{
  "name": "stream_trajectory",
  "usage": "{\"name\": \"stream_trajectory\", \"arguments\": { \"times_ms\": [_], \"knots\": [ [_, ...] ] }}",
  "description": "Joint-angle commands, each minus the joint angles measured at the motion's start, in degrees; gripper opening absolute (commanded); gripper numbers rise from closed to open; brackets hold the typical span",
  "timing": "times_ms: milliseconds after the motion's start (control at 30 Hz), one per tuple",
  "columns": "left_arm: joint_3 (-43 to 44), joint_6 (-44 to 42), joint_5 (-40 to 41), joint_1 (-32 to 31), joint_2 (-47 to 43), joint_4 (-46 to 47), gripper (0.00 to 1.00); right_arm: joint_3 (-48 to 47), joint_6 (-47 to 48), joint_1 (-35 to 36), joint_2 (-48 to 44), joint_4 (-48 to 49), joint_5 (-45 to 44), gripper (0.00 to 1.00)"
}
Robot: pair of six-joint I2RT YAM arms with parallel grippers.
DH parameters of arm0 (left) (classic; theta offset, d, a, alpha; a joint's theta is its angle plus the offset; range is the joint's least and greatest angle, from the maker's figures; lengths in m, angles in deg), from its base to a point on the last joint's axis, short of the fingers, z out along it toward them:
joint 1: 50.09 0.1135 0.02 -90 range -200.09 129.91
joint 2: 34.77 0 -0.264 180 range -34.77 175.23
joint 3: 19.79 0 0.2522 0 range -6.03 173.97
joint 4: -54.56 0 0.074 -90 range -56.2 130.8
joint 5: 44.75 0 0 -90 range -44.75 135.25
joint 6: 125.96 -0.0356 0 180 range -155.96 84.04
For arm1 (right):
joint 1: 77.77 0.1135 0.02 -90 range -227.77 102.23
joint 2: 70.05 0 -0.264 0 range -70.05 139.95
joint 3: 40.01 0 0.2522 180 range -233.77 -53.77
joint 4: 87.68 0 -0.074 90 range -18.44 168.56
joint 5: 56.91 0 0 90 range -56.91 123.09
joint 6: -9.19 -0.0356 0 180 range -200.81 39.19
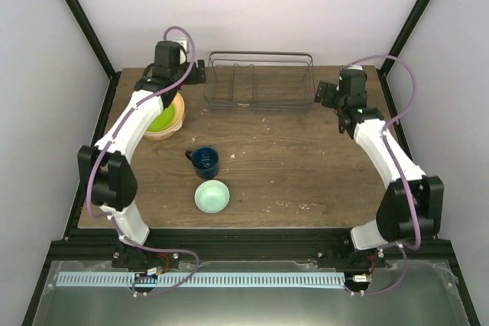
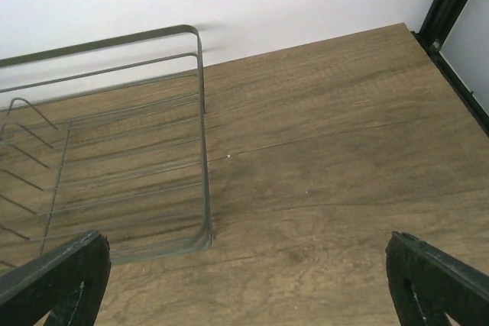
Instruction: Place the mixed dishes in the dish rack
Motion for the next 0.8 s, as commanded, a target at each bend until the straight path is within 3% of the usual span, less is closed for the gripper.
{"name": "stream_trajectory", "arguments": {
  "times_ms": [0,467,767],
  "knots": [
    [5.3,1.8,2.2,-0.4,5.1,-7.5,0.99,-8.0,0.0,0.5,8.2,-6.1,-0.5,1.0],
    [17.7,0.2,4.1,-0.4,19.7,-11.4,1.0,-27.4,2.6,-0.1,30.6,-10.4,-0.9,1.0],
    [21.6,1.0,2.2,-0.4,27.3,-13.6,1.0,-34.9,3.1,-0.3,36.7,-15.1,0.0,1.0]
  ]
}}
